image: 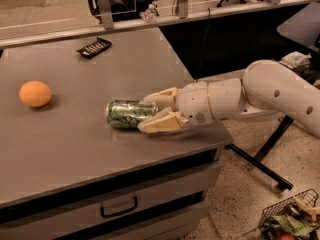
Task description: Move green can near rxbar chocolate
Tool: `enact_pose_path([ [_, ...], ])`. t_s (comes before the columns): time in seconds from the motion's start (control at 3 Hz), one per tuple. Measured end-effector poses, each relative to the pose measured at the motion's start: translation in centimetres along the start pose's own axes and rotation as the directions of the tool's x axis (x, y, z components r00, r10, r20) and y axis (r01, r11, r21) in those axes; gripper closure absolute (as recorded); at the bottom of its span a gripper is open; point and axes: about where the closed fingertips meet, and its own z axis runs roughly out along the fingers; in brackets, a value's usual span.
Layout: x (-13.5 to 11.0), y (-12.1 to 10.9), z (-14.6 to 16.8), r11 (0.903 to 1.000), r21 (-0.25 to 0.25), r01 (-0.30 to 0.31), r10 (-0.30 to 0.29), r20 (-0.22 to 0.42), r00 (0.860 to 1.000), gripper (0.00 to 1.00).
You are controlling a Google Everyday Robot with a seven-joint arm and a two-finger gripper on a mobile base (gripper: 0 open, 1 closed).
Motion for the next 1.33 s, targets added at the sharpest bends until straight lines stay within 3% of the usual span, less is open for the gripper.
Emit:
enact_pose_path([
  [0.33,-1.4,-1.4,-0.4,0.9967,0.08,-0.015,0.005,0.12,0.993,0.78],
  [0.67,-2.7,-4.7,-1.4,0.9717,0.233,-0.038,-0.011,0.205,0.979,0.99],
  [1.0,-3.7,-9.6,-1.7,0.9258,0.377,-0.023,-0.03,0.135,0.99,1.0],
  [1.33,-2.9,-14.7,-0.4,0.9087,0.417,-0.013,0.0,0.032,0.999,1.0],
])
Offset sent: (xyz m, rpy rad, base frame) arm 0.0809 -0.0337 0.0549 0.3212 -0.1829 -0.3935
